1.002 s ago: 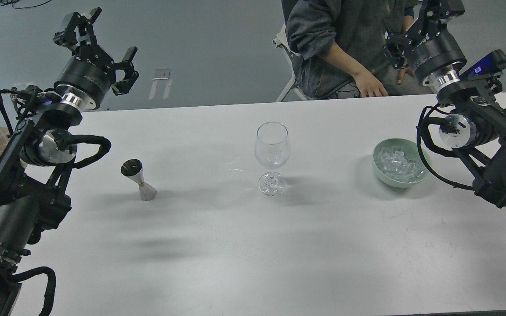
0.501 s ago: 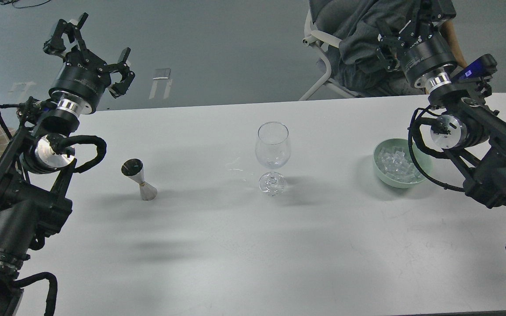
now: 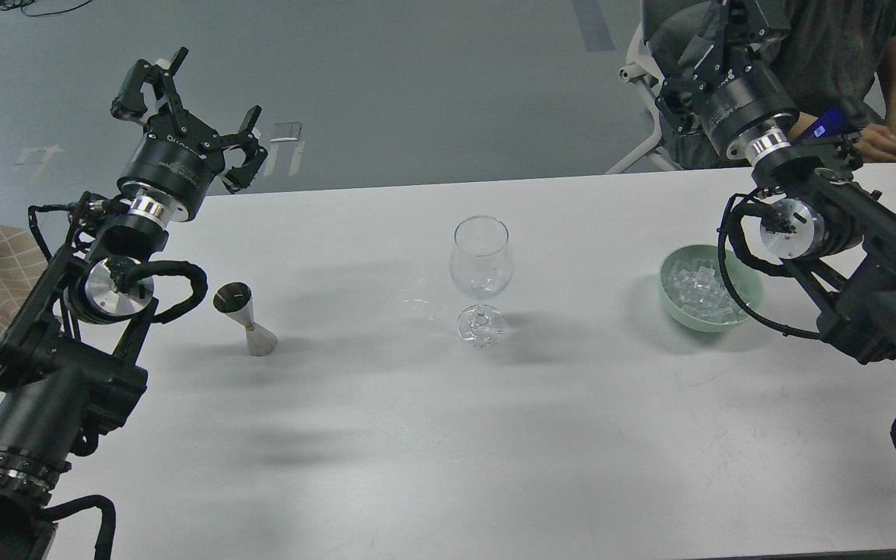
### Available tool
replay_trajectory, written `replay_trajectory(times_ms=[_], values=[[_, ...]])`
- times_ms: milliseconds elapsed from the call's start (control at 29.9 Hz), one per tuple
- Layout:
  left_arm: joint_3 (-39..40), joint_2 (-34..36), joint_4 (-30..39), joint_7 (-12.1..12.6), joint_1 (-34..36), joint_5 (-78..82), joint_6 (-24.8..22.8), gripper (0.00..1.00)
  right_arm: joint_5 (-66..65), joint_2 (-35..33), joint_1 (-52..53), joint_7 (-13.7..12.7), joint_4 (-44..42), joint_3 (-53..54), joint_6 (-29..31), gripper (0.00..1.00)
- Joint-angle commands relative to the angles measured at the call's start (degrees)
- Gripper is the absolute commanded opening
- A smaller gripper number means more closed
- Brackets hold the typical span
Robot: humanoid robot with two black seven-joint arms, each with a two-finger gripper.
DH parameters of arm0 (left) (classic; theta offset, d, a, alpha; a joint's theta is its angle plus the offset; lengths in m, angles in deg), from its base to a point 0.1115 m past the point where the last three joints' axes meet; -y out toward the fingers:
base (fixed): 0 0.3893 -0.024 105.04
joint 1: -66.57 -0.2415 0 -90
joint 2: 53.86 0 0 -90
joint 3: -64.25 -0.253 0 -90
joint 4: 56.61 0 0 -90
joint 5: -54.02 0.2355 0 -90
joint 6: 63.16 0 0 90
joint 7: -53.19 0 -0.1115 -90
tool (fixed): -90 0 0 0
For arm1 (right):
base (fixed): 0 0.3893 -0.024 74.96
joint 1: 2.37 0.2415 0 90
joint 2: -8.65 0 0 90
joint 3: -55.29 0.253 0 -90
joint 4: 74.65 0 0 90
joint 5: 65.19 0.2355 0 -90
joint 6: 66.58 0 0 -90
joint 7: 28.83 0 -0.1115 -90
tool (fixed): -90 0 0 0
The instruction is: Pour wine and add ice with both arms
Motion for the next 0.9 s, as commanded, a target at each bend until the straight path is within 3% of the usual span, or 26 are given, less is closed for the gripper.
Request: replay_trajectory(times_ms=[0, 267, 601, 869], values=[[-2.55, 1.02, 0.55, 0.20, 0.07, 2.45, -1.52, 0.98, 0.00, 0.11, -0.20, -1.21, 0.44, -0.22, 0.43, 1.00], [-3.70, 1.74, 1.87, 0.03, 0.95, 13.79, -2.32, 0.97, 0.00, 0.11, -0.11, -1.22, 0.53, -0.22, 0.44, 1.00], [-3.52, 1.73, 1.96, -0.32, 2.71, 13.80, -2.49, 0.98, -0.09, 0.64, -0.81, -1.04, 0.71, -0.22, -0.09, 1.00], [-2.64, 2.70, 1.87, -0.76, 3.24, 12.40, 2.95, 0.98, -0.09, 0.47, -0.81, -0.95, 0.79, -0.13, -0.18, 1.00]])
